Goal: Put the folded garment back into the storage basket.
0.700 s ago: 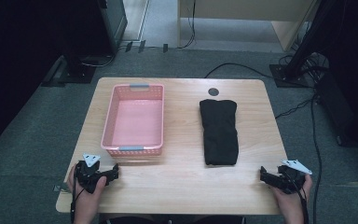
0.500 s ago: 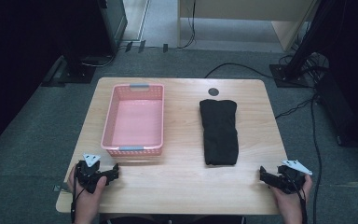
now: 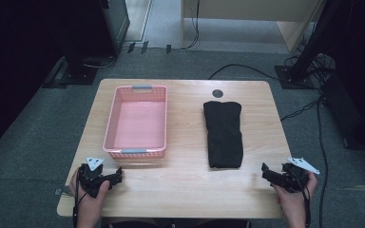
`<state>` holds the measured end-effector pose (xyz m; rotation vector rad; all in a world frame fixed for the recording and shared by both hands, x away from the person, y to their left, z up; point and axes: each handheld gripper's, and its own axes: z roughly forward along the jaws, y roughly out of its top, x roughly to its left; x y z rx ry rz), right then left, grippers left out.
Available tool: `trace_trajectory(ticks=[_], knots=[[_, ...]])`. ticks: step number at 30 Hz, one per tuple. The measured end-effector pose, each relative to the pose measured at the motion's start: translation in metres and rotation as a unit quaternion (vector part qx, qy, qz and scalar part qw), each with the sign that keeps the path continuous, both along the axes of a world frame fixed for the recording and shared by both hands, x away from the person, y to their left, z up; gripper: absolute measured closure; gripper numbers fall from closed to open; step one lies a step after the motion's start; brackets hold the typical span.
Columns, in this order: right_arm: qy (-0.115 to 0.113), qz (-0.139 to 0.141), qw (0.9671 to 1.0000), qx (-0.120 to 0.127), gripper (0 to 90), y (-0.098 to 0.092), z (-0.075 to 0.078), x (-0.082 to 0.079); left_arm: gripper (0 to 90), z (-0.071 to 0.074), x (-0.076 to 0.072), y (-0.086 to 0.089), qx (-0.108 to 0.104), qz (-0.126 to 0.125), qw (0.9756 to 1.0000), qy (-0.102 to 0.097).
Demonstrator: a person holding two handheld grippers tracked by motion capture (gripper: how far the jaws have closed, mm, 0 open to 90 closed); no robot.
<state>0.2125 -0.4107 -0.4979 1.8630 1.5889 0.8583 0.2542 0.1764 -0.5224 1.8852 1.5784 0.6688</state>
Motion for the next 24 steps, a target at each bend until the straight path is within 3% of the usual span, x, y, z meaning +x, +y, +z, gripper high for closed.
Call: trace_trajectory(ticks=[3, 24], knots=[[-0.010, 0.015, 0.9998, 0.003, 0.0, 0.010, 0.013, 0.003, 0.0, 0.000, 0.000, 0.000, 0.000, -0.001, 1.0000, 0.000], [-0.025, 0.056, 0.9981, -0.009, 0.0, 0.045, 0.040, 0.030, 0.0, 0.000, -0.001, -0.001, -0.001, -0.001, 1.0000, 0.000]])
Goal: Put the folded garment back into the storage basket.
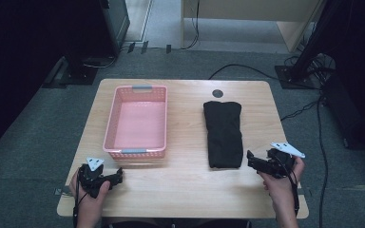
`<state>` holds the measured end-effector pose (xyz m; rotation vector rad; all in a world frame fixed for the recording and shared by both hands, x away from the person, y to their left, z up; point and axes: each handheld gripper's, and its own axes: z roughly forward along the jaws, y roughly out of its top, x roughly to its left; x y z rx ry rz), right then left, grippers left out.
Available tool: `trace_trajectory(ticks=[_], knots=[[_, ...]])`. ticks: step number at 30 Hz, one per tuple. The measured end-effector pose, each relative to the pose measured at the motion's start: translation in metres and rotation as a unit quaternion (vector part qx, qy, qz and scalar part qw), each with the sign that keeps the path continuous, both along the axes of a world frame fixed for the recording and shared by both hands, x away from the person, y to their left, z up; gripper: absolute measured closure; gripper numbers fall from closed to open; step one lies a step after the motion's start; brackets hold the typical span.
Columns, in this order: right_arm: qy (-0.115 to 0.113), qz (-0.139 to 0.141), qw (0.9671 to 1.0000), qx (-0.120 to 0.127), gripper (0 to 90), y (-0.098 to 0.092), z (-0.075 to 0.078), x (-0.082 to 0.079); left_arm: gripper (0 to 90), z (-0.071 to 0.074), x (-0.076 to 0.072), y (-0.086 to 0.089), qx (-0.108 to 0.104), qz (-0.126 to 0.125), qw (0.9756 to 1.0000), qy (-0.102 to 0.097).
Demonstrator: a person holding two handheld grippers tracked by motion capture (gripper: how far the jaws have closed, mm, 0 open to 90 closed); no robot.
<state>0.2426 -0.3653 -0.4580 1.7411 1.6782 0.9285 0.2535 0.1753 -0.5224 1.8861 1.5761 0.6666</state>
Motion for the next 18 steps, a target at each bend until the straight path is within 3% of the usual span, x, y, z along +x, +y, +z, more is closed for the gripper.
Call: trace_trajectory(ticks=[18], knots=[[-0.013, 0.023, 0.9997, 0.002, 0.0, 0.025, 0.014, 0.023, 0.0, 0.000, 0.000, 0.000, 0.000, 0.000, 1.0000, 0.000]])
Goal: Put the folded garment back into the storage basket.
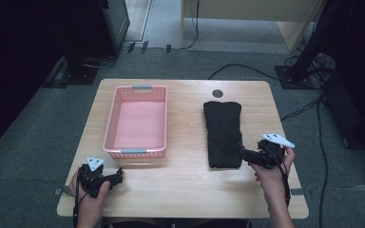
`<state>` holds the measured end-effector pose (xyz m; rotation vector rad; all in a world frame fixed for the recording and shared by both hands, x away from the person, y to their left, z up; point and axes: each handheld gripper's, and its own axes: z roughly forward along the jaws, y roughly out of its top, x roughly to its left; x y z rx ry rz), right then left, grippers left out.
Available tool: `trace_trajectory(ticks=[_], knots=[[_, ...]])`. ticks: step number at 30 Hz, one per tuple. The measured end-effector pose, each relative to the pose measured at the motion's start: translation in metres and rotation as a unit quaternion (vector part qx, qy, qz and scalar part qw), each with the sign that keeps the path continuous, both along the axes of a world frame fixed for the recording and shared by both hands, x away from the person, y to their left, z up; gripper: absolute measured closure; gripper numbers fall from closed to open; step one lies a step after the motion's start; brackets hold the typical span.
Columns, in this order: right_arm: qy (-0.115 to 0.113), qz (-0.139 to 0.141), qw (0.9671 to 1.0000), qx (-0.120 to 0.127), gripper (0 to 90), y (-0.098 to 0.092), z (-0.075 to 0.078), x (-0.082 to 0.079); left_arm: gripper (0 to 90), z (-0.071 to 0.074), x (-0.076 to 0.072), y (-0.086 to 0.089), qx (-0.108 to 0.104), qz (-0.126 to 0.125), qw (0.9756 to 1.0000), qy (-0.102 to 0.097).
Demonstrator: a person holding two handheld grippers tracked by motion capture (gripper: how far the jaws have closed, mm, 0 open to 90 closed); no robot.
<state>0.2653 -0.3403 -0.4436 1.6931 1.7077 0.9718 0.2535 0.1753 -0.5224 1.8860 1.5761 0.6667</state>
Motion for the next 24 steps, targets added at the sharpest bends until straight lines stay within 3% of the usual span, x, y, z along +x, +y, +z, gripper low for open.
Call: trace_trajectory(ticks=[7, 24], knots=[[-0.010, 0.003, 0.9999, 0.008, 0.0, 0.007, 0.007, 0.008, 0.0, 0.000, 0.000, 0.000, 0.000, 0.000, 1.0000, 0.000], [-0.007, 0.005, 0.9999, 0.011, 0.0, 0.028, 0.009, 0.035, 0.0, 0.000, 0.000, 0.000, 0.000, 0.000, 1.0000, 0.000]])
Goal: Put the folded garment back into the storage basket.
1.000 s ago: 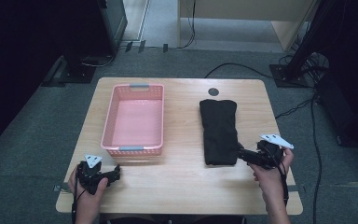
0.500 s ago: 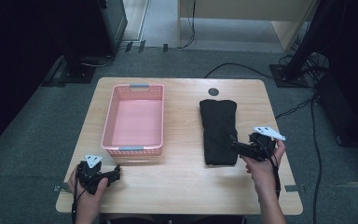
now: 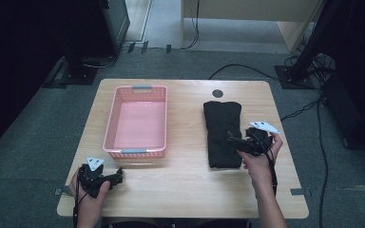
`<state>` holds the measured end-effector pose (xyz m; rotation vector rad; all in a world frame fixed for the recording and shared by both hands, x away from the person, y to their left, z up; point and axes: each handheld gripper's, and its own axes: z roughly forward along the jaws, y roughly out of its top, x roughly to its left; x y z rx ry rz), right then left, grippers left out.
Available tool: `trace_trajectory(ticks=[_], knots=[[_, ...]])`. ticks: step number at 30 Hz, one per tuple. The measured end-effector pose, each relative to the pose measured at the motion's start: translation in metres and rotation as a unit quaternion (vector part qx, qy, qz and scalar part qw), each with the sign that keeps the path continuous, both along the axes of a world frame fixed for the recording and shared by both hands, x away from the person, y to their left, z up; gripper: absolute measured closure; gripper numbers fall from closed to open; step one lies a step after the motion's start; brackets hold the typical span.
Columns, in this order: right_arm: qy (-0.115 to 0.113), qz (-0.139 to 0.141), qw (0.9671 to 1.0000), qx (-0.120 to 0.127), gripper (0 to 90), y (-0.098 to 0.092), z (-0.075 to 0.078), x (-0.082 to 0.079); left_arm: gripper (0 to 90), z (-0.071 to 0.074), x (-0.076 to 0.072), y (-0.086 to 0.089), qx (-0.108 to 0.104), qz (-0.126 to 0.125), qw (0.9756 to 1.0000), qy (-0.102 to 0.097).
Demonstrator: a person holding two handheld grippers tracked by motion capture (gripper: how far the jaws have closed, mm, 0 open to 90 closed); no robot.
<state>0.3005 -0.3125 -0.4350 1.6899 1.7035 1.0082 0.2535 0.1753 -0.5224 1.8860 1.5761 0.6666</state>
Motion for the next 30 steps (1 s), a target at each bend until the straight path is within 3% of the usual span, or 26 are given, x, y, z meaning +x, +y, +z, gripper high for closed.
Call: trace_trajectory(ticks=[13, 30], knots=[[-0.006, -0.013, 0.9999, 0.006, 0.0, 0.012, -0.008, 0.022, 0.0, 0.000, 0.000, 0.000, -0.001, 0.001, 1.0000, -0.001], [-0.009, -0.034, 0.9994, -0.009, 0.0, 0.030, -0.024, 0.046, 0.0, 0.000, 0.000, 0.000, -0.001, 0.001, 1.0000, -0.001]])
